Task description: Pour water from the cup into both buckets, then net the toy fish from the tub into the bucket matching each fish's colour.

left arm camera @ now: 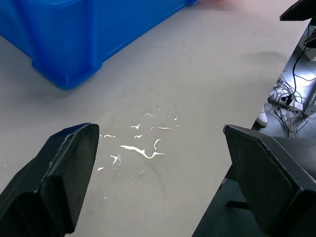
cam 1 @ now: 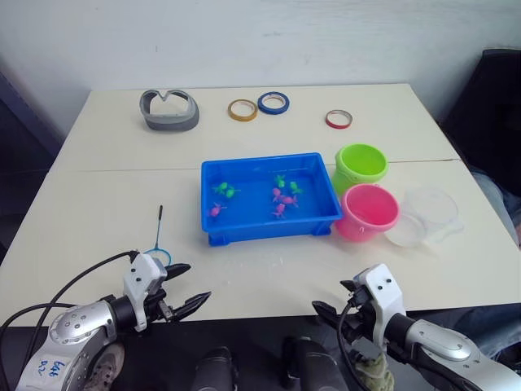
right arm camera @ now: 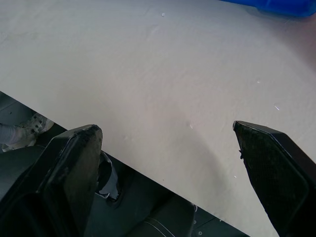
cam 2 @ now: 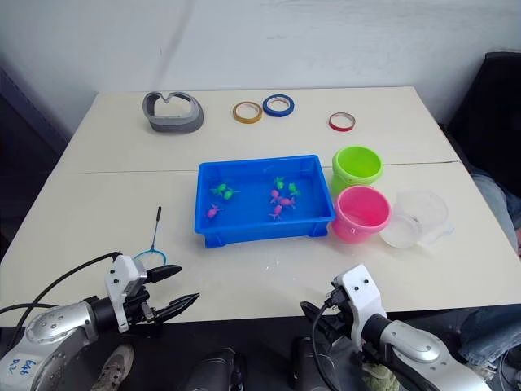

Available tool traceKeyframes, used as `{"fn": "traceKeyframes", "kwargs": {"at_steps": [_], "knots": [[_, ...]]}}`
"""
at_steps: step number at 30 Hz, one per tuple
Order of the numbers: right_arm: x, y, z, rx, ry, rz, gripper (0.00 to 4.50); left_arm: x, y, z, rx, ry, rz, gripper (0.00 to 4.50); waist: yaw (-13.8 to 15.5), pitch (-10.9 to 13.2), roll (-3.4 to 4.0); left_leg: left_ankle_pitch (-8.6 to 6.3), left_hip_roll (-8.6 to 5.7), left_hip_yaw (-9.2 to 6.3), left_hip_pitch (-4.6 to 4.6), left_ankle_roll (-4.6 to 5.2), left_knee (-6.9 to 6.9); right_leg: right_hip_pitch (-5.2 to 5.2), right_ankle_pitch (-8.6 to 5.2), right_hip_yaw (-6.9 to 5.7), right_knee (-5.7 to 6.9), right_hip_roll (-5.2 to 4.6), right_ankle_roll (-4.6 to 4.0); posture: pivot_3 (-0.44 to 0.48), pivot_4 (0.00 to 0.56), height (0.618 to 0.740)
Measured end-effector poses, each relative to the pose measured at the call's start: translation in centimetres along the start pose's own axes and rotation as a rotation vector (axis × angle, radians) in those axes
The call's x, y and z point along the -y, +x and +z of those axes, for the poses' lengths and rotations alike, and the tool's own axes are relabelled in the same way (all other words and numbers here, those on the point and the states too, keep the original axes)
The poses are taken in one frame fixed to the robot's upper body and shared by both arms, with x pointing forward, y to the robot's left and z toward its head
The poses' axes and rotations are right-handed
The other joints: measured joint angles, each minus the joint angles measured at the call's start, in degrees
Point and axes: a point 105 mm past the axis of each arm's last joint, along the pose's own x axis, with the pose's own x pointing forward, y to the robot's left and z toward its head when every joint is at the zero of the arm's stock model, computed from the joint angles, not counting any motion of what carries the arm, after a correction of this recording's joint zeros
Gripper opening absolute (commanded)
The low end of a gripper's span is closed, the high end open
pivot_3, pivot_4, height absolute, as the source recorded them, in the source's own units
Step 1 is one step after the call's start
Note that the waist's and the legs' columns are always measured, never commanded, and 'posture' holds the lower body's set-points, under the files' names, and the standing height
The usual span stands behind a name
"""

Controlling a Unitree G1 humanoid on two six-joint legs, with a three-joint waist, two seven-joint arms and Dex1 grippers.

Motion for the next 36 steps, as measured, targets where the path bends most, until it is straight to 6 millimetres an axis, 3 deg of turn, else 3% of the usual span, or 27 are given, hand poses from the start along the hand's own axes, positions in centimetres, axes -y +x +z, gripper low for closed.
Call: {"fn": "traceKeyframes", "kwargs": {"at_steps": [19, 25, 30, 36], "knots": [[0.0, 0.0, 0.1, 0.003, -0.002, -0.001, 4.50, -0.7, 0.5, 1.3, 0.034, 0.035, 0.005, 4.41, 0.02, 0.00, 0.00, 0.00, 0.00, 0.00, 0.00, 0.00, 0.01, 0.00, 0.08, 0.00, 0.01, 0.01, 0.15, 0.000, 0.150, 0.713], [0.2, -0.2, -0.2, -0.005, 0.006, -0.012, 4.50, -4.0, -0.1, 1.7, -0.003, 0.067, 0.018, 4.41, 0.08, 0.00, 0.00, 0.01, 0.00, 0.01, 0.00, 0.00, 0.01, 0.00, 0.08, -0.03, 0.03, 0.05, 0.15, 0.000, 0.150, 0.713], [2.3, -1.7, -0.6, -0.010, 0.026, -0.111, 4.50, -7.2, -0.1, 5.0, 0.037, 0.142, 0.027, 4.41, 0.63, 0.01, -0.01, 0.00, -0.02, 0.02, -0.03, 0.03, 0.04, 0.02, 0.13, -0.05, -0.01, 0.03, 0.22, 0.000, 0.150, 0.713], [7.2, -5.0, -1.0, 0.015, 0.072, -0.329, 4.50, -6.9, 1.7, 10.3, 0.131, 0.215, -0.117, 4.41, 1.31, 0.00, -0.03, -0.01, -0.05, 0.11, -0.03, 0.02, 0.05, 0.05, 0.16, -0.06, -0.01, 0.09, 0.28, 0.000, 0.150, 0.713]]}}
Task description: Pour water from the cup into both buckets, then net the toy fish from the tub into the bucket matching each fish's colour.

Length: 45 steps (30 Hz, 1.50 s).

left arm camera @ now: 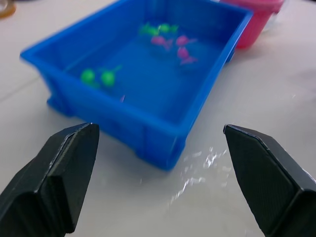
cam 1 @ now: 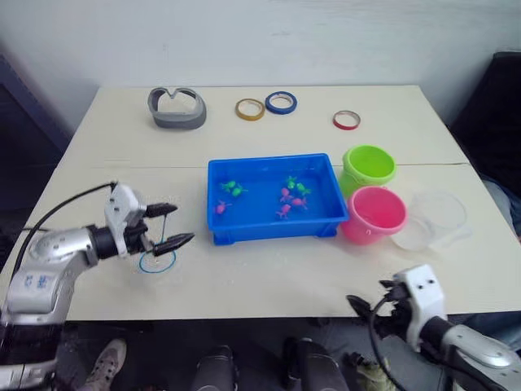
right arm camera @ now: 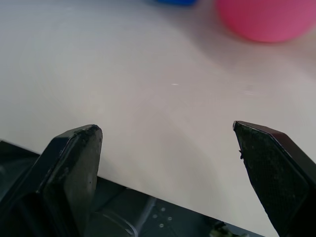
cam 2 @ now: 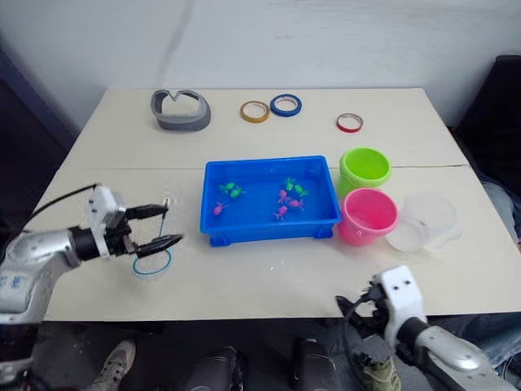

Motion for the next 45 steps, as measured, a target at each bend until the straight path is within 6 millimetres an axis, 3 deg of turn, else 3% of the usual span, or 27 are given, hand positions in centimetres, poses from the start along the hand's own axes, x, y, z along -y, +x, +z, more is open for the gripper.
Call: {"fn": "traceKeyframes", "kwargs": {"at_steps": [6, 13, 22, 31, 45], "knots": [[5.2, -0.5, 0.5, 0.075, 0.118, -0.234, 4.50, 2.9, 3.6, 1.0, 0.021, -0.017, -0.192, 4.41, -0.30, 0.02, -0.03, 0.07, -0.01, 0.10, 0.07, -0.04, 0.06, -0.01, 0.02, 0.10, 0.14, 0.09, 0.04, 0.000, 0.150, 0.713], [8.6, 1.0, 2.5, 0.194, 0.205, -0.427, 4.50, 4.8, 6.5, 2.8, 0.112, 0.023, -0.284, 4.41, -0.41, 0.03, -0.01, 0.39, -0.13, 0.08, 0.14, -0.09, 0.06, 0.00, 0.08, 0.17, 0.35, 0.05, 0.15, 0.000, 0.150, 0.713], [12.5, 1.6, 2.1, 0.205, 0.250, -0.677, 4.50, 7.1, 9.0, 2.2, 0.124, 0.033, -0.316, 4.41, -0.80, 0.03, 0.00, 0.60, -0.27, 0.13, 0.12, -0.27, 0.06, -0.01, 0.17, 0.31, 0.35, 0.02, 0.30, 0.000, 0.150, 0.713], [14.6, 2.5, 3.0, 0.266, 0.340, -0.735, 4.50, 7.3, 10.3, 3.7, 0.178, 0.030, -0.301, 4.41, -1.36, 0.03, -0.01, 0.60, -0.33, 0.11, 0.13, 0.05, 0.07, 0.00, 0.27, 0.46, 0.40, 0.00, 0.45, 0.000, 0.150, 0.713], [15.1, 4.3, 3.9, 0.314, 0.441, -0.706, 4.50, 7.7, 10.4, 4.3, 0.180, 0.035, -0.292, 4.41, -1.48, 0.03, 0.00, 0.78, -0.35, 0.15, 0.14, -0.22, 0.07, 0.00, 0.28, 0.57, 0.41, 0.01, 0.49, 0.000, 0.150, 0.713]]}}
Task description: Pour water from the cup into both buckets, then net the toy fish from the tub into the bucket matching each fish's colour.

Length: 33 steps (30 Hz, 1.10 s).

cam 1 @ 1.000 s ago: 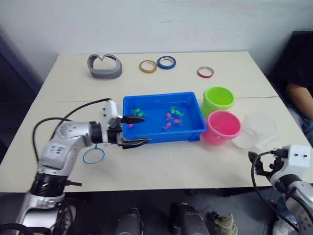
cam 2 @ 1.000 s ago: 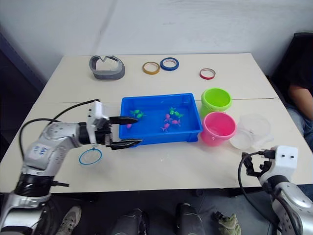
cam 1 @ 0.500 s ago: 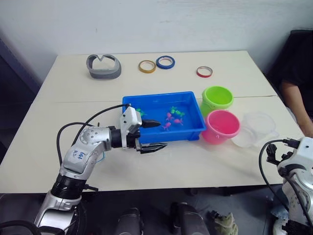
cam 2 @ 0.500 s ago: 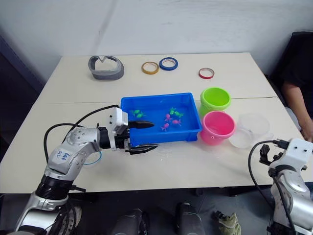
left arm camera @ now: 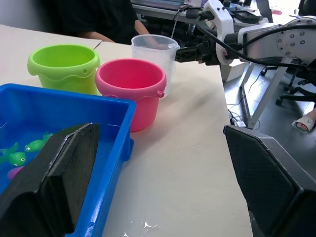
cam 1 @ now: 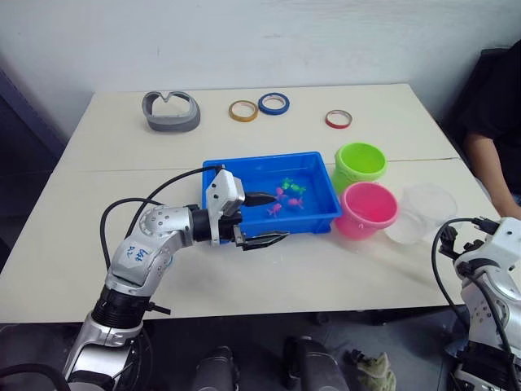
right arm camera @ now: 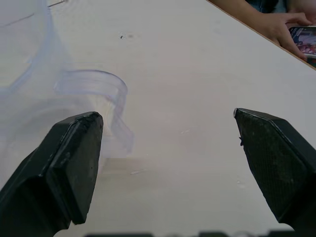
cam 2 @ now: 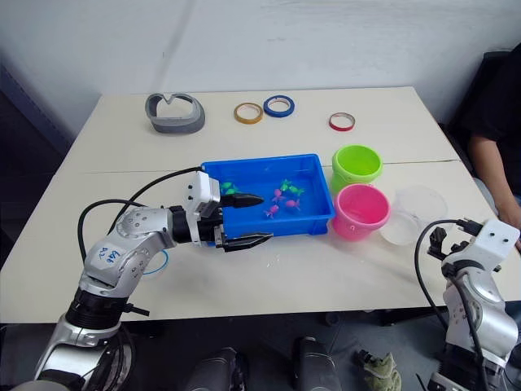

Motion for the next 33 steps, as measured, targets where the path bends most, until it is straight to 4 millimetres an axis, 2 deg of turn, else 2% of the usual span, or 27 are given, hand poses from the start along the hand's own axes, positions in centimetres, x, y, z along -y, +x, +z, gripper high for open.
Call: {"fn": "traceKeyframes", "kwargs": {"at_steps": [16, 17, 19, 21, 25, 26, 29, 33], "knots": [[-0.1, 1.8, 0.5, 0.056, 0.064, -0.044, 4.50, 0.2, 0.1, 0.3, -0.005, -0.005, 0.007, 4.41, -0.07, 0.01, 0.01, 0.03, 0.01, 0.04, 0.01, -0.04, 0.00, -0.01, 0.00, 0.04, 0.01, 0.01, 0.00, 0.000, 0.150, 0.713], [-0.1, 1.8, 0.5, 0.060, 0.066, -0.046, 3.97, 0.2, 0.1, 0.3, -0.004, -0.007, 0.008, 4.50, -0.07, 0.01, 0.01, 0.03, 0.01, 0.04, 0.01, -0.05, 0.00, -0.01, 0.00, 0.04, 0.01, 0.01, 0.00, 0.000, 0.150, 0.713], [-0.1, 1.8, 0.6, 0.066, 0.068, -0.044, 3.24, 0.1, 0.0, 0.3, -0.002, -0.008, 0.013, 4.50, -0.07, 0.01, 0.01, 0.03, 0.01, 0.04, 0.00, -0.06, -0.01, -0.02, 0.00, 0.04, 0.00, 0.01, 0.00, 0.000, 0.150, 0.713], [-0.1, 1.8, 0.6, 0.069, 0.069, -0.043, 2.14, 0.1, 0.0, 0.4, -0.001, -0.009, 0.016, 4.50, -0.04, 0.01, 0.01, 0.03, 0.01, 0.04, 0.00, -0.06, -0.01, -0.01, 0.00, 0.04, 0.00, 0.00, 0.00, 0.000, 0.150, 0.713], [-0.2, 1.8, 0.8, 0.078, 0.069, -0.042, 0.32, 0.1, 0.0, 0.4, 0.000, -0.010, 0.017, 4.50, -0.03, 0.01, 0.01, 0.03, 0.01, 0.04, 0.00, -0.06, -0.01, -0.01, 0.00, 0.04, -0.01, 0.00, 0.00, 0.000, 0.150, 0.713], [-0.2, 1.8, 0.8, 0.083, 0.070, -0.042, 0.07, 0.1, 0.0, 0.4, 0.000, -0.010, 0.017, 4.50, 0.03, 0.01, 0.01, 0.03, 0.01, 0.03, 0.00, -0.06, -0.01, -0.01, 0.00, 0.04, -0.01, 0.00, 0.00, 0.000, 0.150, 0.713], [-0.9, 1.9, 1.7, 0.119, 0.088, -0.013, 0.07, 0.1, 0.0, 0.4, 0.000, -0.009, 0.017, 4.50, -0.01, 0.01, 0.01, 0.04, 0.00, 0.04, 0.03, -0.05, 0.00, 0.03, 0.02, 0.06, -0.02, 0.00, 0.04, 0.000, 0.150, 0.713], [-0.7, 1.8, 1.7, 0.121, 0.086, -0.018, 0.07, 0.1, -0.1, 0.4, 0.000, -0.009, 0.018, 4.50, 0.02, 0.01, 0.01, 0.04, 0.00, 0.02, 0.00, -0.04, 0.00, 0.02, 0.03, 0.06, -0.03, 0.00, 0.04, 0.000, 0.150, 0.713]]}}
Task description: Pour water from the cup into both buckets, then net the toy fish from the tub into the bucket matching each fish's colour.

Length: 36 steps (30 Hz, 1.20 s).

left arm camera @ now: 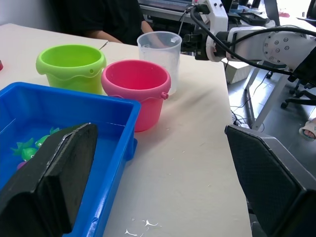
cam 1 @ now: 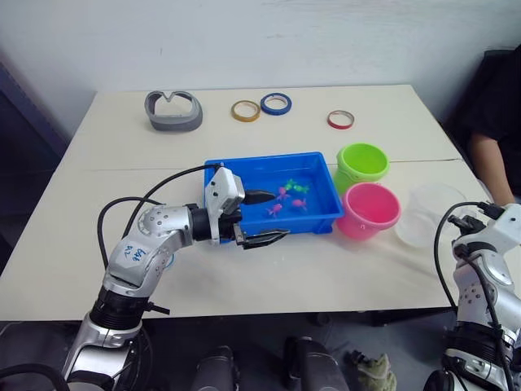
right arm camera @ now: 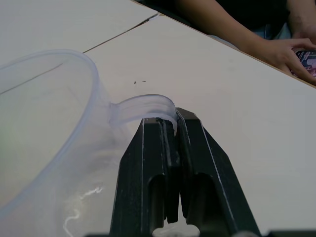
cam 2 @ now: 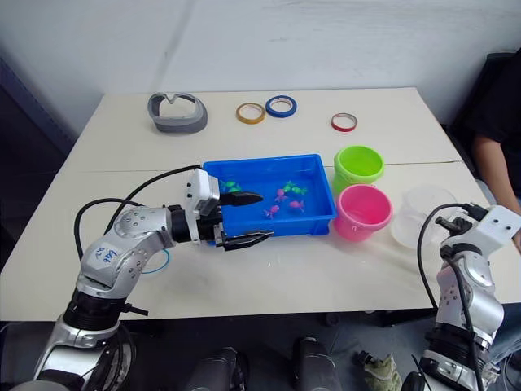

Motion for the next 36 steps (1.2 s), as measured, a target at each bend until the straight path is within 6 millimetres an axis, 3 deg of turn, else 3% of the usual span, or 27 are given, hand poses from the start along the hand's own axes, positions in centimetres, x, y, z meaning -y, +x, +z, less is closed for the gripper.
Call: {"fn": "traceKeyframes", "kwargs": {"at_steps": [11, 18, 22, 27, 31, 36], "knots": [[0.0, -0.7, 0.1, 0.001, 0.011, 0.018, 0.07, -0.1, 0.0, 0.0, 0.002, -0.001, 0.002, 4.50, 0.05, 0.00, 0.00, 0.00, 0.01, -0.02, -0.02, 0.00, -0.01, -0.02, 0.00, 0.00, -0.01, 0.00, 0.00, 0.000, 0.150, 0.713], [-0.2, -1.7, 1.6, 0.015, -0.024, 0.038, 0.07, -1.3, -1.1, -0.5, -0.011, -0.019, 0.023, 4.50, 0.02, 0.05, 0.08, -0.01, 0.00, 0.01, -0.04, 0.02, -0.01, -0.04, 0.00, -0.01, -0.03, -0.01, 0.00, 0.000, 0.150, 0.713], [-0.4, -1.8, 3.8, 0.050, -0.083, 0.055, 0.07, -2.2, -1.7, 0.0, -0.015, -0.001, 0.020, 4.50, -0.06, 0.09, 0.14, -0.02, 0.00, 0.05, -0.06, 0.03, -0.03, -0.10, 0.00, 0.00, -0.03, -0.01, 0.01, 0.000, 0.150, 0.713], [-1.8, -2.2, 6.2, 0.097, -0.137, 0.112, 0.07, -2.8, -1.9, 0.0, -0.012, 0.006, 0.016, 4.50, -0.07, 0.09, 0.14, -0.02, 0.03, 0.08, -0.05, 0.02, -0.07, -0.10, 0.00, -0.02, -0.08, 0.00, 0.01, 0.000, 0.150, 0.713], [-3.2, -2.3, 6.7, 0.096, -0.185, 0.162, 0.07, -2.9, -1.9, 0.0, -0.008, 0.022, 0.020, 4.50, 0.00, 0.09, 0.14, -0.03, 0.01, 0.09, -0.09, 0.06, -0.07, -0.10, 0.01, -0.02, -0.15, -0.02, 0.01, 0.000, 0.150, 0.713], [-5.2, -2.2, 8.5, 0.135, -0.369, 0.217, 0.07, -3.0, -2.0, -0.2, -0.011, 0.018, 0.025, 4.50, 0.04, 0.09, 0.14, -0.05, 0.00, 0.15, -0.13, 0.09, -0.06, -0.13, 0.02, -0.03, -0.22, -0.05, 0.04, 0.000, 0.150, 0.713]]}}
